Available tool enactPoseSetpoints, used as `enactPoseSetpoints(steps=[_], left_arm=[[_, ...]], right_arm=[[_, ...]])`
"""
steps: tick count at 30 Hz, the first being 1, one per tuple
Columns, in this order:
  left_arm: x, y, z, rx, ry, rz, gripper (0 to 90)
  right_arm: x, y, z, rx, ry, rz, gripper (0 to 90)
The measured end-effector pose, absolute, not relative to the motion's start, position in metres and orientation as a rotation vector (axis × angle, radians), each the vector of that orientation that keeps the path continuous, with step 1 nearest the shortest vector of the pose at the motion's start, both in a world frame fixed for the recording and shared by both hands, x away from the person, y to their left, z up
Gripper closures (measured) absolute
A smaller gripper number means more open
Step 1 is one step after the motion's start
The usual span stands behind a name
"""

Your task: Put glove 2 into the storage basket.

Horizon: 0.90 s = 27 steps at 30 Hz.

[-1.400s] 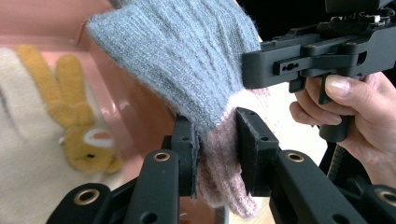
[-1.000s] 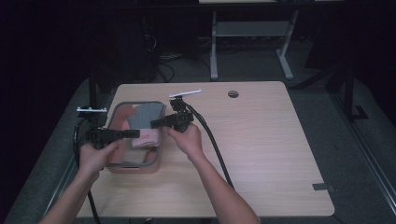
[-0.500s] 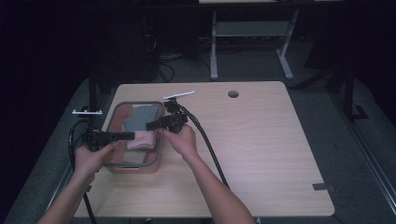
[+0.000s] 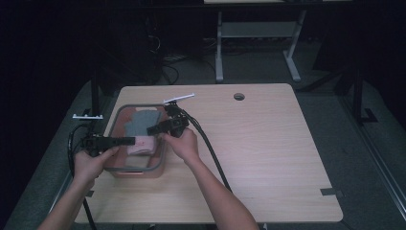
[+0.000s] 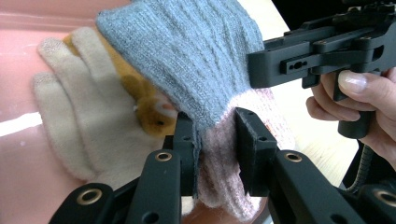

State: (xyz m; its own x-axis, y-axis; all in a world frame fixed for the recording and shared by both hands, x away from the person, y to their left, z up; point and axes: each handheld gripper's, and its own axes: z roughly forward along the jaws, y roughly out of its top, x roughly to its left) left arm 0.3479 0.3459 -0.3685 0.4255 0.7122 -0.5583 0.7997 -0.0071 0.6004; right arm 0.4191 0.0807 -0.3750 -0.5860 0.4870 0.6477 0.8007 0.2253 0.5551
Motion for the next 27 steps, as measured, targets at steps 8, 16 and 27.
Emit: enactPoseSetpoints(steps=[8,16,27], left_arm=[[0.35,0.352,-0.378,1.781,1.376,-0.084,72.3],[0.356,0.346,-0.385,1.925,1.439,-0.017,70.7],[0.356,0.351,-0.374,1.892,1.473,0.04,51.7]], right_arm=[[0.42,0.076,-0.374,-1.224,-2.19,-1.299,72.7],[0.418,0.073,-0.372,-1.209,-2.21,-1.296,72.3],[0.415,0.06,-0.369,-1.23,-2.209,-1.308,71.9]])
